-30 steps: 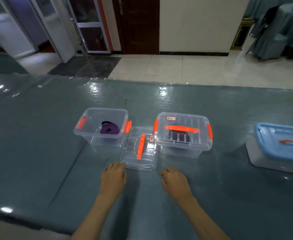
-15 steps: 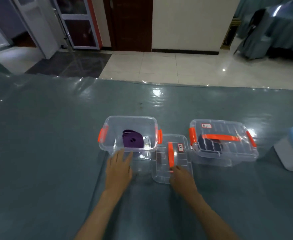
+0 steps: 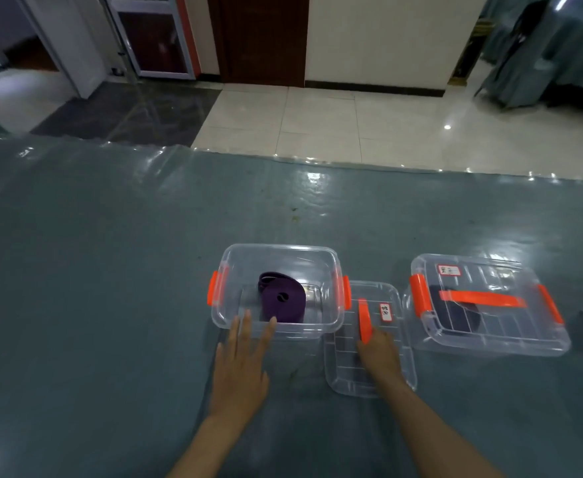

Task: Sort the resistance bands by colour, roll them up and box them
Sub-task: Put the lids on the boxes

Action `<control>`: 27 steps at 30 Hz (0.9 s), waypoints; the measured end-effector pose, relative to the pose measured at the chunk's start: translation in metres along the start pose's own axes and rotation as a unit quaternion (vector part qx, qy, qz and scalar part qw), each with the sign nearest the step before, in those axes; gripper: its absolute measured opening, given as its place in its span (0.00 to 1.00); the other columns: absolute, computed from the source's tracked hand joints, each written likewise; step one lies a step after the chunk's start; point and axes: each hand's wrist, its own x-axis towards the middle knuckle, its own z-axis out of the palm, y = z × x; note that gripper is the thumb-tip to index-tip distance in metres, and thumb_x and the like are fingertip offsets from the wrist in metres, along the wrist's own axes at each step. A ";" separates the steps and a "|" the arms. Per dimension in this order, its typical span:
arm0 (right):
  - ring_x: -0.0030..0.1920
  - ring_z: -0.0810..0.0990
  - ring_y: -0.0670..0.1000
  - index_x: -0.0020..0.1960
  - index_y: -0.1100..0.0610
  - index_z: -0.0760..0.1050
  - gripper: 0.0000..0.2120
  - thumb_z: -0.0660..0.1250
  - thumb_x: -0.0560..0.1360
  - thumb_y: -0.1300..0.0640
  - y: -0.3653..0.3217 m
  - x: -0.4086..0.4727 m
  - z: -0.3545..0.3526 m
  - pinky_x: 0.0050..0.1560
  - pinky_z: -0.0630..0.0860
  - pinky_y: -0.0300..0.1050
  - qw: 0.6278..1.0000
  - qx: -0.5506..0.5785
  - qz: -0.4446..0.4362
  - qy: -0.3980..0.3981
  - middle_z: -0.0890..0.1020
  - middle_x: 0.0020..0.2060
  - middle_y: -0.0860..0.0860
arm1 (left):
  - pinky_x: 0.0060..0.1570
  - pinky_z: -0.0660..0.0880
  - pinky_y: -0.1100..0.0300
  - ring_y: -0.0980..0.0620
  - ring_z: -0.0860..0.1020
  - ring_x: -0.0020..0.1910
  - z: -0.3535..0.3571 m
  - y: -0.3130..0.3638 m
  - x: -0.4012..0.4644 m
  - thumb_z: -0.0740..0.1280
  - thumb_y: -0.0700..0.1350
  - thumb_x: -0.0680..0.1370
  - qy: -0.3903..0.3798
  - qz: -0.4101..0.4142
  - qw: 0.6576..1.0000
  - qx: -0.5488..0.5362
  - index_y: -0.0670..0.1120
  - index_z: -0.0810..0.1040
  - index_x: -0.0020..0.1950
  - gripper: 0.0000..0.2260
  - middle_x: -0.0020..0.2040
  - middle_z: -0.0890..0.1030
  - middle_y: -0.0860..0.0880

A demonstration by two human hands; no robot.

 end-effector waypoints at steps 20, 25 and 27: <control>0.32 0.81 0.51 0.32 0.58 0.77 0.15 0.72 0.71 0.49 0.037 -0.073 -0.043 0.31 0.69 0.41 0.998 -0.015 0.051 -0.044 0.82 0.29 0.52 | 0.68 0.72 0.34 0.36 0.46 0.84 0.009 0.008 0.000 0.75 0.40 0.66 0.039 0.004 0.999 -0.014 0.55 0.47 0.86 0.54 0.85 0.45 0.40; 0.33 0.80 0.47 0.35 0.56 0.77 0.12 0.72 0.72 0.49 0.044 -0.116 -0.051 0.31 0.70 0.40 0.998 0.010 0.046 -0.031 0.82 0.31 0.49 | 0.70 0.69 0.32 0.38 0.45 0.84 0.014 0.006 0.002 0.74 0.42 0.72 0.031 -0.006 0.999 -0.029 0.59 0.45 0.85 0.51 0.85 0.43 0.42; 0.33 0.80 0.48 0.35 0.55 0.76 0.12 0.72 0.72 0.49 0.044 -0.129 -0.052 0.35 0.75 0.42 0.998 0.019 0.045 -0.026 0.82 0.30 0.49 | 0.72 0.68 0.32 0.38 0.45 0.84 0.014 0.006 0.004 0.71 0.45 0.77 0.023 -0.012 0.999 -0.035 0.59 0.47 0.85 0.45 0.85 0.43 0.42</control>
